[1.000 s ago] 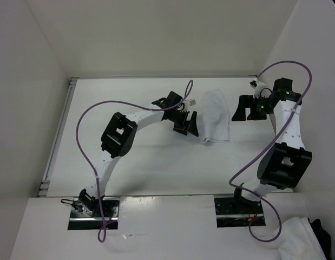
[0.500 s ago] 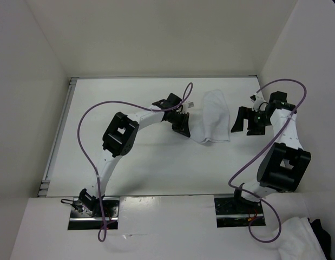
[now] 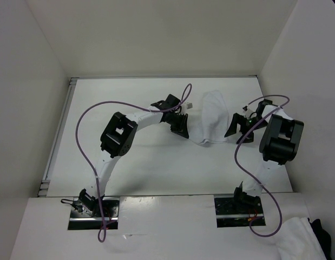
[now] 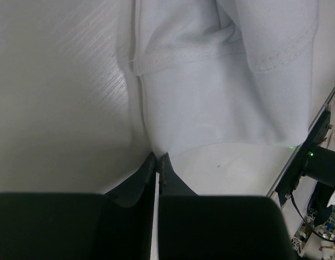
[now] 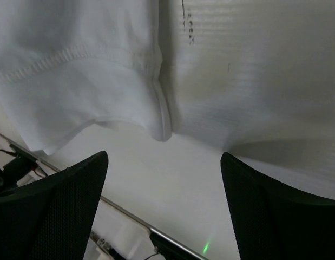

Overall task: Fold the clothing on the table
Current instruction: Flatten the skirt out

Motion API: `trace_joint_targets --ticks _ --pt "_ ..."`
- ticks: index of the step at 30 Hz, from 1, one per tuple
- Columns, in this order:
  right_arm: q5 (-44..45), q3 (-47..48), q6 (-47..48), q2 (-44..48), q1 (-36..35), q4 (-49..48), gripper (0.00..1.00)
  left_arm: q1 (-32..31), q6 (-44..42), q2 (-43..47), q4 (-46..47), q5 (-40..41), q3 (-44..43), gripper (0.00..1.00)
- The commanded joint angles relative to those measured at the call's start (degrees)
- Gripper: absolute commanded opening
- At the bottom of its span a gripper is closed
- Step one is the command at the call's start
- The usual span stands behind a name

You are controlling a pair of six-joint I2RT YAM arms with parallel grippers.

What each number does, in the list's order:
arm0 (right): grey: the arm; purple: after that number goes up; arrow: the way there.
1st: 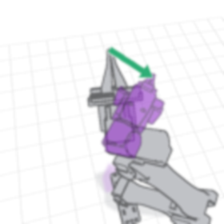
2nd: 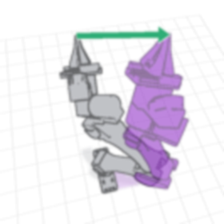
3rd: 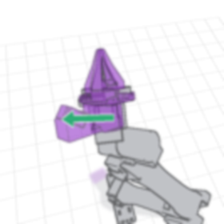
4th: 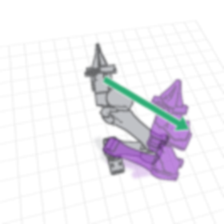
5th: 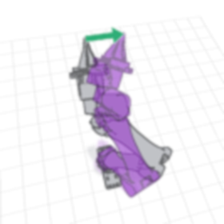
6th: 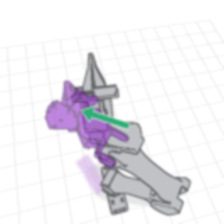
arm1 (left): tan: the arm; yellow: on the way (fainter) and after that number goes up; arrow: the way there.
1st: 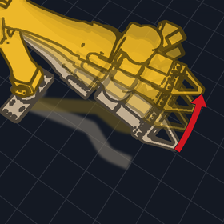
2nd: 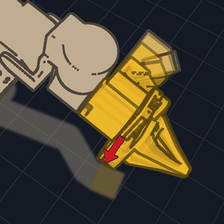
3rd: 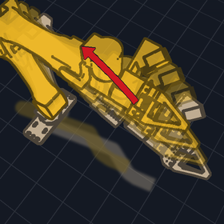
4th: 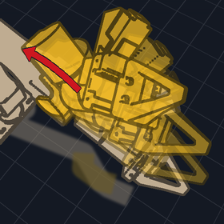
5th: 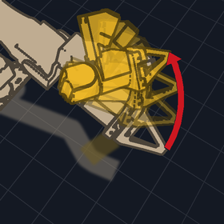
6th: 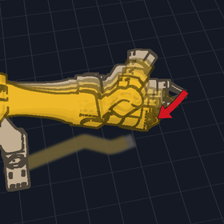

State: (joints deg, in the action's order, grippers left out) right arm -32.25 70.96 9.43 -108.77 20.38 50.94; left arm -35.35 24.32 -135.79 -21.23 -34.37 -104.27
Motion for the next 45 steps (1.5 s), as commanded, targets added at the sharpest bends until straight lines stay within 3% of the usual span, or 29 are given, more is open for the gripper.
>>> trace_joint_targets --ticks 1,11,14,17,19,21,22,25,31,37,41,45 --pt "1.65 1.9 -3.18 1.46 -1.48 -6.46 0.88 -0.15 -0.94 3.16 0.05 1.06 1.61 0.0" --pt "2.27 0.77 -3.72 -1.88 -5.34 -8.84 0.73 -0.15 -0.41 4.74 0.05 2.11 2.14 0.0" --pt "2.28 -0.55 -4.86 -2.41 -5.88 -10.6 0.62 -0.15 -0.41 4.74 0.05 2.11 2.14 0.0" --pt "1.76 -1.09 -4.86 -3.55 -6.4 -10.6 0.6 -0.15 -0.41 4.74 0.05 2.11 2.14 0.0" --pt "1.75 -1.09 -4.86 -4.08 -6.41 -10.6 0.53 -0.15 -0.41 4.74 0.05 2.11 2.14 0.0" --pt "1.75 -1.09 -4.25 -4.08 -6.41 -9.99 0.4 -0.15 -0.41 4.74 0.05 2.11 2.14 0.0" --pt "1.75 -1.09 -4.25 -4.08 -6.41 -9.98 0.22 -0.15 -0.41 4.74 0.05 2.11 2.14 0.0" --pt "0.97 -0.56 -3.64 -2.42 -5.88 -7.28 0.0 0.46 -0.32 4.74 0.05 2.11 2.75 0.0" --pt "-11.77 4.62 9.44 11.7 -4.91 4.68 0.0 6.53 -0.32 17.99 3.91 3.25 14.16 0.0" --pt "-10.56 -0.11 21.84 23.77 -7.02 8.83 0.0 6.61 0.02 36.36 4.45 10.54 22.17 0.0" --pt "-10.72 0.92 20.81 22.21 -6.49 9.1 0.0 6.0 3.01 46.11 4.97 16.43 24.72 0.0" --pt "-16.96 7.25 11.42 16.94 -7.19 2.95 0.0 7.84 3.02 43.51 4.37 16.35 19.82 0.0"
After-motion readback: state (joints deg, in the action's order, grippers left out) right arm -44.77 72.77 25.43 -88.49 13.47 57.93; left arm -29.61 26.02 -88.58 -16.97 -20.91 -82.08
